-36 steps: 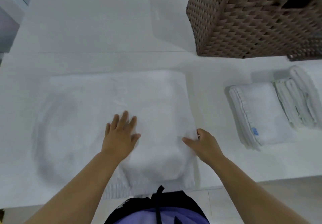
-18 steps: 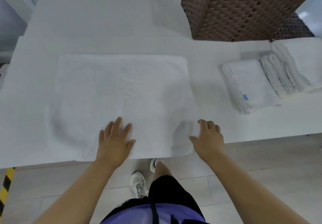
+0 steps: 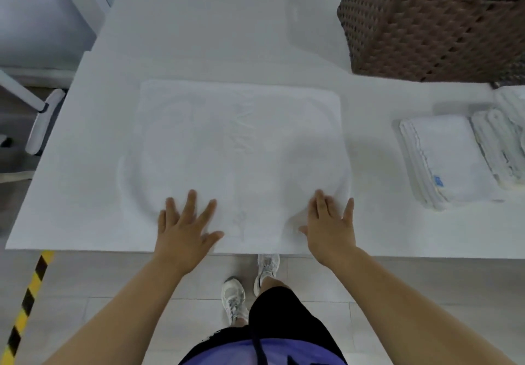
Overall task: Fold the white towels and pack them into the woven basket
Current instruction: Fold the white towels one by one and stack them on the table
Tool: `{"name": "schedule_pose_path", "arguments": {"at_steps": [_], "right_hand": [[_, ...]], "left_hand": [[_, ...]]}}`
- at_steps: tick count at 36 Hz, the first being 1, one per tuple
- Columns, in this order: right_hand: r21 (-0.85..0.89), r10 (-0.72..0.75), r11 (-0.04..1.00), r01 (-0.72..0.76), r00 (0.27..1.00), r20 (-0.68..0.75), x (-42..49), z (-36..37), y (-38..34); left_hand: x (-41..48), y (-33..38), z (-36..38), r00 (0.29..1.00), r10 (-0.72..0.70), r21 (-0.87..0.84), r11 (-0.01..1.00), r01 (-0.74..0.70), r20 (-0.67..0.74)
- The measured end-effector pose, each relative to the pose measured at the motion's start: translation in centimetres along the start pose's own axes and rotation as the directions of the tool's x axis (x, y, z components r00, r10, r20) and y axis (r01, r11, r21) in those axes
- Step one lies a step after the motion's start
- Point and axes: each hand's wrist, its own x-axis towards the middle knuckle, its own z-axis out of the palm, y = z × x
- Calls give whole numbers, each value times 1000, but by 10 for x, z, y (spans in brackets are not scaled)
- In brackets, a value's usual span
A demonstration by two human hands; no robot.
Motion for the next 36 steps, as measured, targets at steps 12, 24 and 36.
{"name": "schedule_pose_path", "arguments": {"at_steps": [12, 24, 36], "right_hand": [[-162, 98, 983, -88, 994, 54, 76, -58, 41], [264, -295, 914, 307, 952, -85, 73, -65, -20], [187, -255, 949, 255, 967, -25, 70, -56, -31]], "left_hand": [[62, 27, -53, 997, 62, -127, 990, -68, -47], [66, -13, -63, 782, -622, -692, 579, 432, -33], [61, -30, -77, 887, -448, -965, 165, 203, 110]]}}
